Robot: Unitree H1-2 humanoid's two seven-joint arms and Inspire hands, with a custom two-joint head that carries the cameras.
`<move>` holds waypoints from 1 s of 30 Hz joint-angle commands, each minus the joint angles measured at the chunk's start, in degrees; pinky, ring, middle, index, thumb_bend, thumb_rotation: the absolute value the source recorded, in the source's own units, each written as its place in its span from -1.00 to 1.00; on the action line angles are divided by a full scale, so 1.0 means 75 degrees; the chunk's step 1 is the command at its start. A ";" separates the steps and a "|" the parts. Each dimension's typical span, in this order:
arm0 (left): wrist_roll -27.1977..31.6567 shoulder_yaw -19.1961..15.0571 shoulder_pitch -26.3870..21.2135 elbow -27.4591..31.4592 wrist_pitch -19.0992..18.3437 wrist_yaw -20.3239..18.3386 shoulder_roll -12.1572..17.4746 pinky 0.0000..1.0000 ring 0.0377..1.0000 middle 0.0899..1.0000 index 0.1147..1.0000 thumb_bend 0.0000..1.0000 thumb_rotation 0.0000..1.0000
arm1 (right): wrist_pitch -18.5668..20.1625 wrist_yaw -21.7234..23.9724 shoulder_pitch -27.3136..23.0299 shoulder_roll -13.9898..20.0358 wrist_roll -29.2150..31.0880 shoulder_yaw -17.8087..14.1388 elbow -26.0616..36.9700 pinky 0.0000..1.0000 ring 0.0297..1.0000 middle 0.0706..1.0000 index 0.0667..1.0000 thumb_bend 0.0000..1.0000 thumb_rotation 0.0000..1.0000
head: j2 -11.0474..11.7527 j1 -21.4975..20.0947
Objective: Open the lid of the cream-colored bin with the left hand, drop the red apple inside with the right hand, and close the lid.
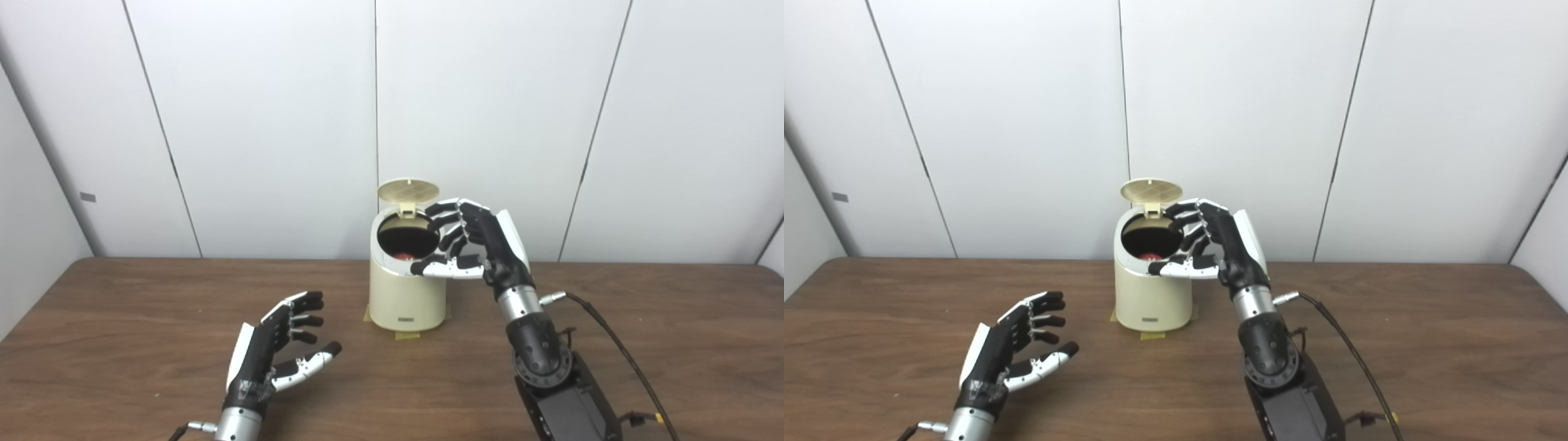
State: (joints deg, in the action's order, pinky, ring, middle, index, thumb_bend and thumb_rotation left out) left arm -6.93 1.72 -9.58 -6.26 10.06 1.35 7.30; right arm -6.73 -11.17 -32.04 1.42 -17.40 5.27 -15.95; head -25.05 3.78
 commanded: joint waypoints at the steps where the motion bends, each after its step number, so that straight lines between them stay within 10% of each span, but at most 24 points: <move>1: -0.0041 0.0041 -0.0020 -0.0106 0.0381 0.0016 -0.0070 0.18 0.36 0.50 0.50 0.28 -0.95 | -0.0231 -0.0110 -0.0086 0.0159 0.0092 -0.0233 0.0592 -0.47 -0.28 -0.01 0.17 0.62 -0.64 | -0.0002 -0.0004; 13: 0.0008 0.0042 -0.0007 0.0028 0.0321 -0.0053 -0.0029 0.20 0.36 0.49 0.49 0.29 -0.92 | -0.0183 0.2280 0.1766 0.1481 0.2358 -0.0587 0.2030 0.01 0.30 0.62 0.62 0.71 -0.45 | -0.0053 -0.0004; 30: 0.0191 -0.0004 -0.0085 0.0320 0.0373 -0.0289 0.0022 0.19 0.38 0.51 0.52 0.27 -0.84 | -0.1032 0.2305 0.3181 0.0943 0.2957 -0.1094 0.1689 0.05 0.35 0.63 0.64 0.59 -0.46 | -0.0018 -0.0144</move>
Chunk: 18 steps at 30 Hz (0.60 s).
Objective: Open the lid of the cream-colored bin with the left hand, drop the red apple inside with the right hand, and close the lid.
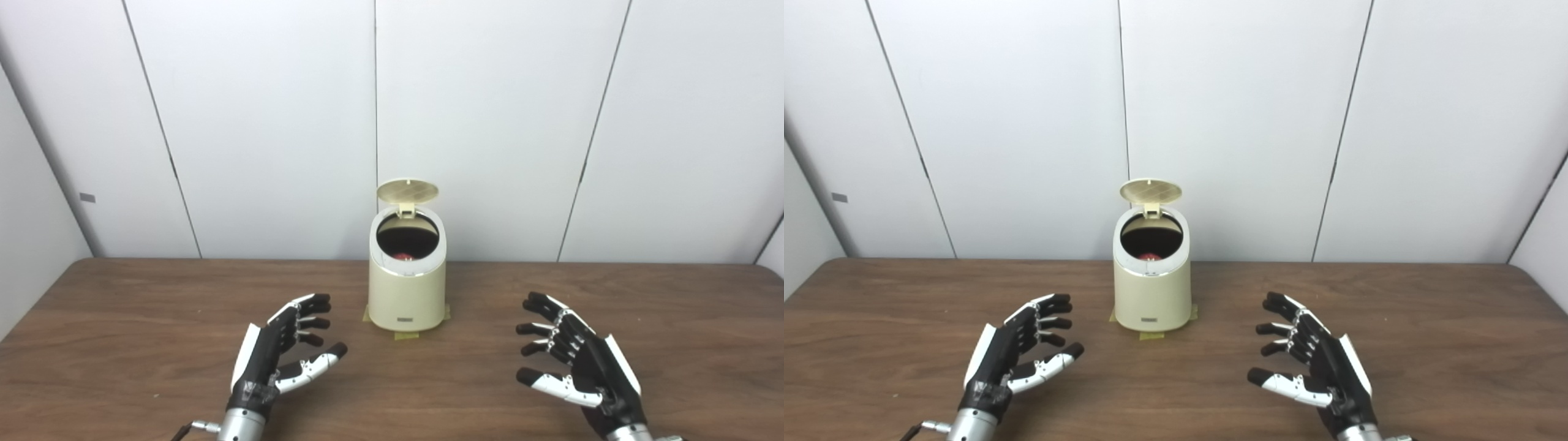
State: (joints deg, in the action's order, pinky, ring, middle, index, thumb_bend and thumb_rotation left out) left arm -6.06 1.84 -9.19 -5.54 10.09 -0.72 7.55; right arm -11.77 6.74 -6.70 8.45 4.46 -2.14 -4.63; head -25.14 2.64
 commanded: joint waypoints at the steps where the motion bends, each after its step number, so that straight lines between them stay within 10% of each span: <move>1: 0.0053 -0.0024 -0.0186 0.0265 0.0392 -0.0007 -0.0006 0.19 0.38 0.51 0.52 0.26 -0.84 | -0.0394 -0.0100 -0.0182 0.0006 0.0014 -0.0122 0.0171 0.05 0.35 0.63 0.64 0.58 -0.46 | 0.0005 0.0012; 18: -0.0572 0.0315 -0.3014 -0.0204 -0.0375 -0.0844 0.0820 0.48 0.79 0.82 0.81 0.55 -0.45 | -0.0449 -0.0023 -0.0190 -0.0023 0.0023 -0.0090 0.0001 0.02 0.27 0.57 0.62 0.58 -0.48 | 0.0094 0.0031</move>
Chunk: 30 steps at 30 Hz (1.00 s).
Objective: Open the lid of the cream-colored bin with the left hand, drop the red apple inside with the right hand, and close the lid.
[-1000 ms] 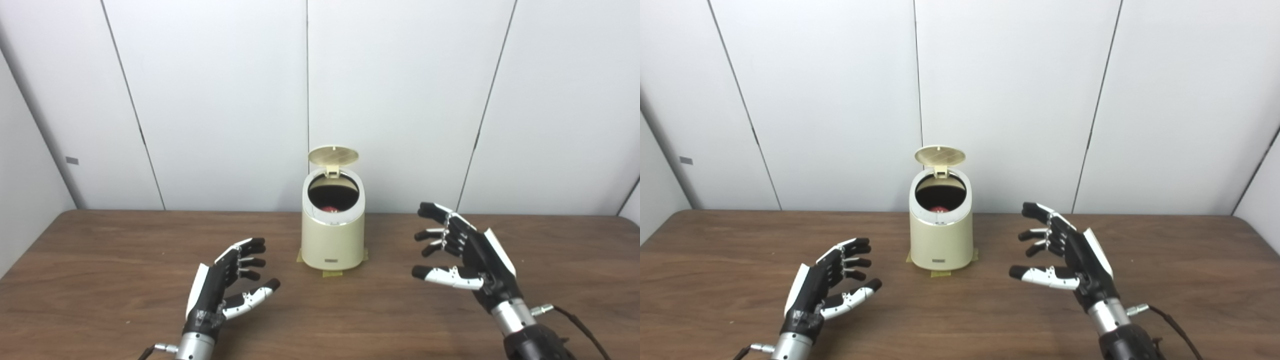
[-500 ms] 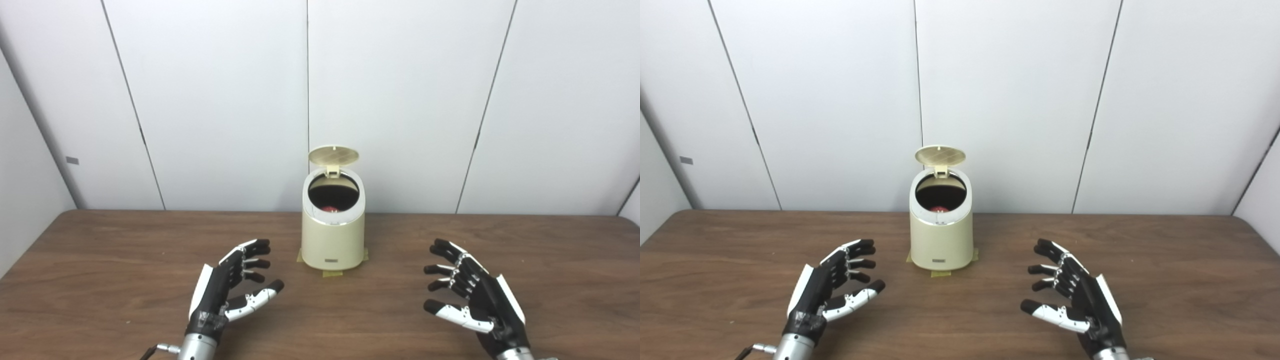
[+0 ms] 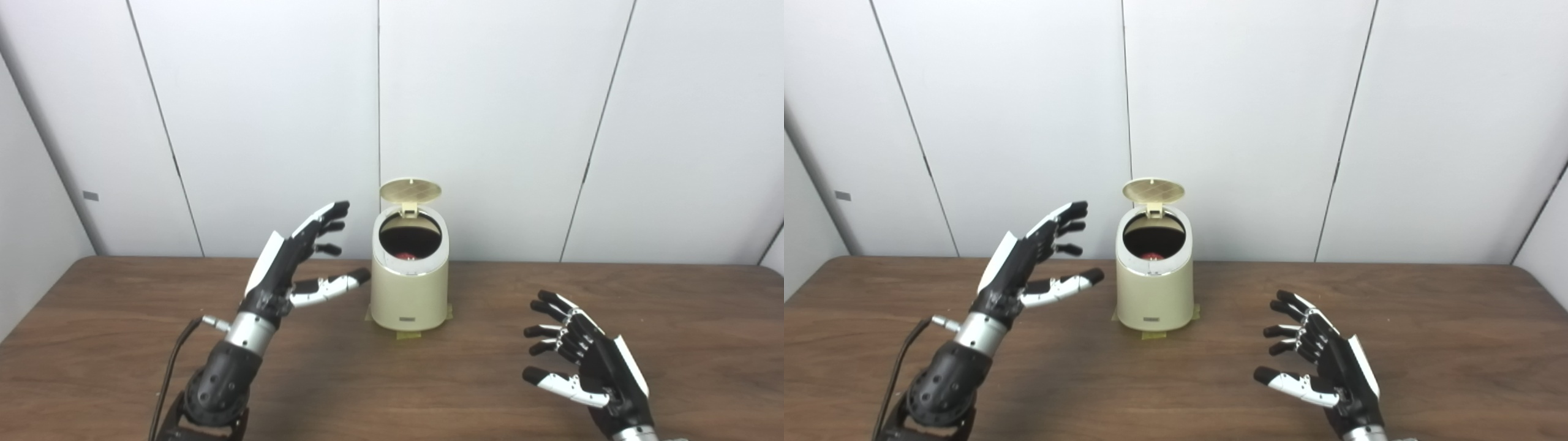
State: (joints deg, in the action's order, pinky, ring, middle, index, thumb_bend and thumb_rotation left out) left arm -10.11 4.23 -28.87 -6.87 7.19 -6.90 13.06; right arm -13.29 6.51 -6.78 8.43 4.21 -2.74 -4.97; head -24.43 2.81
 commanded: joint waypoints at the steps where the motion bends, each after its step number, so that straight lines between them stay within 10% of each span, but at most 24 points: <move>1: 0.0071 -0.0009 -0.0542 -0.0093 -0.0072 -0.0098 0.0063 0.49 0.79 0.83 0.82 0.56 -0.45 | -0.0264 0.0002 -0.0183 -0.0021 0.0038 -0.0003 0.0038 0.02 0.27 0.57 0.62 0.57 -0.47 | -0.0002 0.0000; 30: -0.2312 0.1134 -0.2659 -0.2323 -0.0857 -0.0039 0.0266 1.00 1.00 1.00 1.00 0.75 -0.32 | -0.0178 0.0100 -0.0236 -0.0036 0.0231 0.0088 0.0046 0.01 0.25 0.58 0.60 0.60 -0.46 | 0.0022 -0.0246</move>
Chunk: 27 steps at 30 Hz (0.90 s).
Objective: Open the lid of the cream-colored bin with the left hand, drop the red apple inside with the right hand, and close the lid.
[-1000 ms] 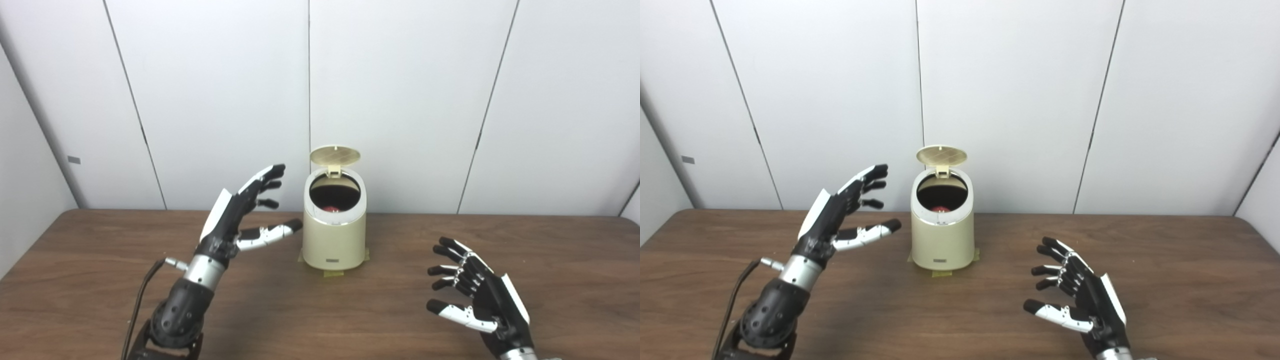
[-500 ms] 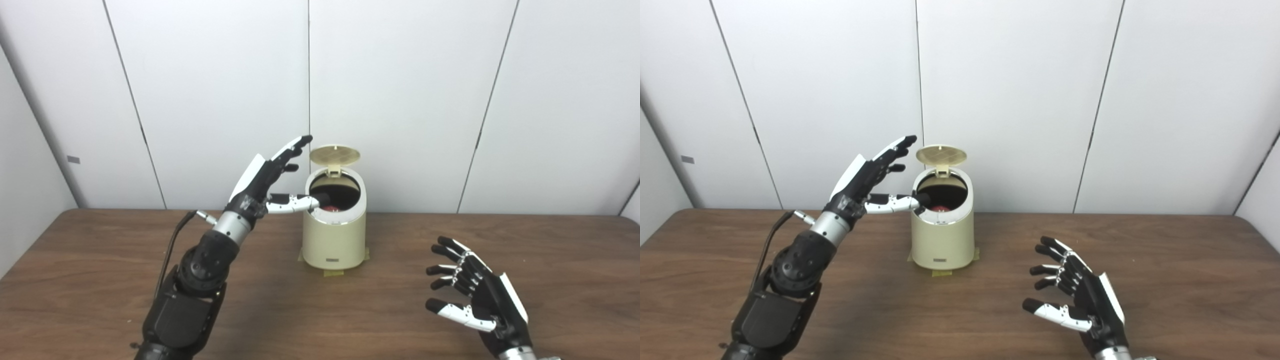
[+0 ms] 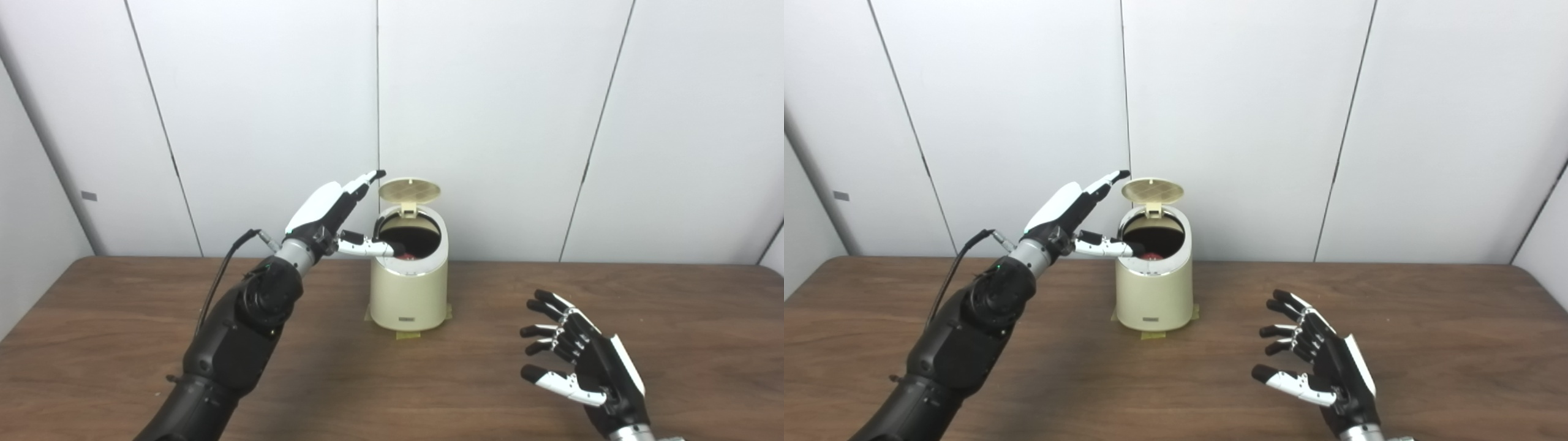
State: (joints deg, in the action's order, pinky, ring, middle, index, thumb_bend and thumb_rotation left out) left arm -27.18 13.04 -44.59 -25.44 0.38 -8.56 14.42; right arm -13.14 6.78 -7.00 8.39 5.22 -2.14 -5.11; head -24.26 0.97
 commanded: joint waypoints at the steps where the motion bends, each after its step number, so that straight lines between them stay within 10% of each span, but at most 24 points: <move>1: -0.0043 -0.0031 -0.0577 0.0130 0.0077 0.0165 0.0088 1.00 1.00 1.00 1.00 0.75 -0.31 | -0.0166 0.0051 -0.0201 -0.0038 0.0092 0.0006 0.0089 0.00 0.24 0.57 0.60 0.61 -0.46 | -0.0002 0.0000; 27: 0.0066 0.0157 -0.0678 0.0609 0.0386 -0.0479 0.0534 0.95 0.94 0.84 0.73 0.75 -0.30 | 0.0019 -0.0056 -0.0142 -0.0149 -0.0119 0.0093 0.0232 -0.04 0.20 0.56 0.58 0.57 -0.51 | -0.0055 -0.0083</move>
State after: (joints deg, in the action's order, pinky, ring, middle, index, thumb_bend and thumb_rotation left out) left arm -27.34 14.95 -45.92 -23.15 2.00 -12.31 17.50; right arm -12.22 6.61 -6.95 7.70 4.19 -1.46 -4.65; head -24.61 0.26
